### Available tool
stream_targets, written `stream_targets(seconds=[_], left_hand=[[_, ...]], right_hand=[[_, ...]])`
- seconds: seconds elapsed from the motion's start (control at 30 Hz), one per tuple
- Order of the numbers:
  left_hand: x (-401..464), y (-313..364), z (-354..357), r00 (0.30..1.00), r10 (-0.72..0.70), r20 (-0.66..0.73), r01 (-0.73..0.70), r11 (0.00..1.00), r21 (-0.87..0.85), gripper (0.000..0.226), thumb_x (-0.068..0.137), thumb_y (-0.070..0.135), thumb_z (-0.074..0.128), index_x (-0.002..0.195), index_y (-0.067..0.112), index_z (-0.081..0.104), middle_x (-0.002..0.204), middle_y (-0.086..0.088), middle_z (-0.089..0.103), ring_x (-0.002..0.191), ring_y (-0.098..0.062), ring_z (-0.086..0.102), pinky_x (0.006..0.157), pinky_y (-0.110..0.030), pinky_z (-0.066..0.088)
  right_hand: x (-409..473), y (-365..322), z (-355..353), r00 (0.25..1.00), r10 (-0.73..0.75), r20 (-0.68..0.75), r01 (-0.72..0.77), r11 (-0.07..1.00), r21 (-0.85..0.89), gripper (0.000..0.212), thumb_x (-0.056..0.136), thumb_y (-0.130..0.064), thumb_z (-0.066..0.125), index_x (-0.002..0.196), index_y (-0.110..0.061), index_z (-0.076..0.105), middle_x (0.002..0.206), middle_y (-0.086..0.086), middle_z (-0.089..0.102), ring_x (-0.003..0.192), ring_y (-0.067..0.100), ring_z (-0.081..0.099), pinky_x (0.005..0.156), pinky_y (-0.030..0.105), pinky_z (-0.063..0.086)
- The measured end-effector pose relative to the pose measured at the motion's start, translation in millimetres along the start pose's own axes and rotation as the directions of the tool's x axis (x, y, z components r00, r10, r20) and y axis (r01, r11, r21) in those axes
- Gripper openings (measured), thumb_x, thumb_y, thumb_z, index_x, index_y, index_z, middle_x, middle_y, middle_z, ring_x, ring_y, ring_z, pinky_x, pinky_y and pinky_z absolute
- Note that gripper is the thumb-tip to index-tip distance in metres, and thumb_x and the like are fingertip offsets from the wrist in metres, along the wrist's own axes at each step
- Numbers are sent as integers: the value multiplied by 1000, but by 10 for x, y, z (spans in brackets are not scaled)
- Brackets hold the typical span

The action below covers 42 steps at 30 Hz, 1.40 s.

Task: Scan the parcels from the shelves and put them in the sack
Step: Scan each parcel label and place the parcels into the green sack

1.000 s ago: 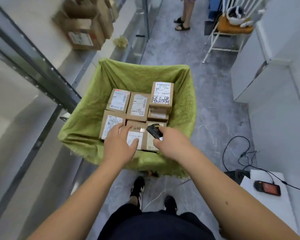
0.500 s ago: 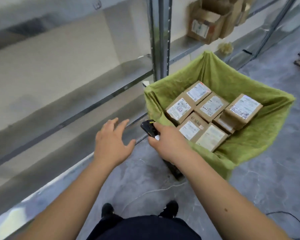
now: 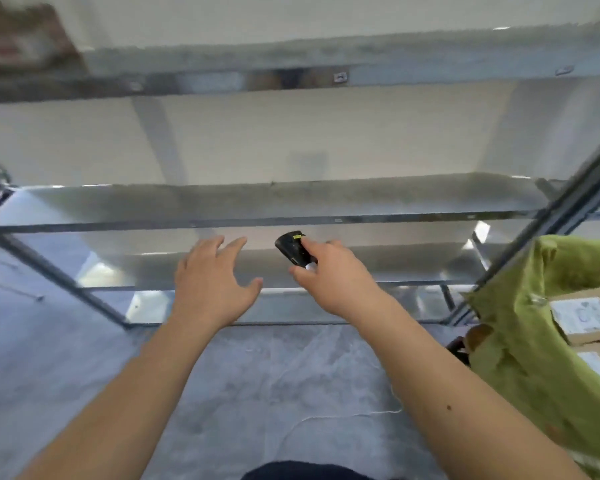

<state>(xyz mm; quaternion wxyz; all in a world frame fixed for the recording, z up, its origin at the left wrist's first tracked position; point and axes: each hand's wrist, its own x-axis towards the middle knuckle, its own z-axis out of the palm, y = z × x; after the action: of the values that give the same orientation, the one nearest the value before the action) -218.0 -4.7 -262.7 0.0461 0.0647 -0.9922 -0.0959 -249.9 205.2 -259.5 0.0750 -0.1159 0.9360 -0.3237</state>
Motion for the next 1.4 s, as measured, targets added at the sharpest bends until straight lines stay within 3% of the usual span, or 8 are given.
stream_targets(seconds=[0.17, 0.37, 0.5, 0.7, 0.83, 1.17, 1.3, 1.4], left_hand=[[-73, -1315, -574, 985, -142, -97, 144, 989, 21, 81, 85, 66, 65, 157, 37, 41, 162, -4, 40, 153, -29, 28, 121, -51, 32], [-246, -2329, -1146, 960, -210, -187, 218, 976, 22, 79, 85, 67, 61, 155, 36, 42, 158, -3, 42, 151, -27, 29, 120, -50, 31], [-279, -2686, -1434, 949, -221, -226, 234, 972, 33, 78, 88, 68, 60, 157, 36, 40, 158, -2, 43, 150, -26, 31, 118, -50, 32], [-163, -2903, -1679, 924, -249, -289, 249, 968, -38, 73, 84, 64, 66, 151, 40, 47, 153, 0, 48, 145, -25, 35, 114, -49, 36], [104, -3052, -1800, 917, -253, -309, 244, 967, -70, 78, 80, 66, 60, 152, 39, 45, 155, 0, 46, 147, -25, 33, 118, -50, 34], [1463, -3431, -2134, 901, -232, -366, 227, 972, -58, 74, 90, 63, 64, 156, 40, 41, 163, 3, 40, 151, -23, 31, 123, -48, 31], [2076, -3464, -2222, 884, -231, -407, 202, 973, -113, 71, 92, 57, 67, 155, 39, 42, 161, 5, 40, 150, -20, 28, 121, -43, 30], [2438, -3588, -2263, 867, -223, -446, 183, 974, -133, 66, 95, 51, 66, 155, 36, 44, 159, 4, 43, 148, -20, 30, 120, -43, 31]], right_hand=[[412, -1225, 428, 979, -189, 76, 196, 977, -86, 37, 96, -50, 60, 128, -31, 59, 105, 7, 53, 86, 28, 58, 68, 33, 41], [667, -2299, 679, 943, -322, 81, 322, 947, 18, 18, 92, -44, 65, 83, -29, 60, 71, -7, 54, 59, 12, 51, 51, 28, 31], [780, -2775, 775, 920, -385, 74, 383, 923, 38, 16, 93, -41, 67, 93, -25, 69, 70, -7, 55, 59, 12, 50, 46, 20, 31], [986, -3244, 772, 867, -490, 89, 487, 872, 55, 16, 92, -38, 69, 85, -24, 65, 72, -4, 56, 60, 10, 47, 50, 21, 32], [1258, -3466, 736, 839, -536, 96, 533, 844, 53, 19, 94, -40, 69, 97, -21, 69, 79, -2, 61, 65, 12, 52, 55, 26, 36], [2544, -3941, 584, 824, -566, 34, 565, 824, 38, 24, 92, -46, 67, 107, -27, 70, 87, 0, 65, 71, 18, 61, 56, 29, 41], [3123, -4066, 464, 816, -575, 66, 578, 815, -43, 24, 93, -54, 64, 99, -31, 67, 85, -3, 63, 66, 14, 59, 52, 29, 38], [3511, -4142, 410, 799, -596, 79, 600, 784, -157, 30, 93, -60, 60, 112, -37, 64, 97, -2, 59, 74, 12, 59, 54, 28, 34]])
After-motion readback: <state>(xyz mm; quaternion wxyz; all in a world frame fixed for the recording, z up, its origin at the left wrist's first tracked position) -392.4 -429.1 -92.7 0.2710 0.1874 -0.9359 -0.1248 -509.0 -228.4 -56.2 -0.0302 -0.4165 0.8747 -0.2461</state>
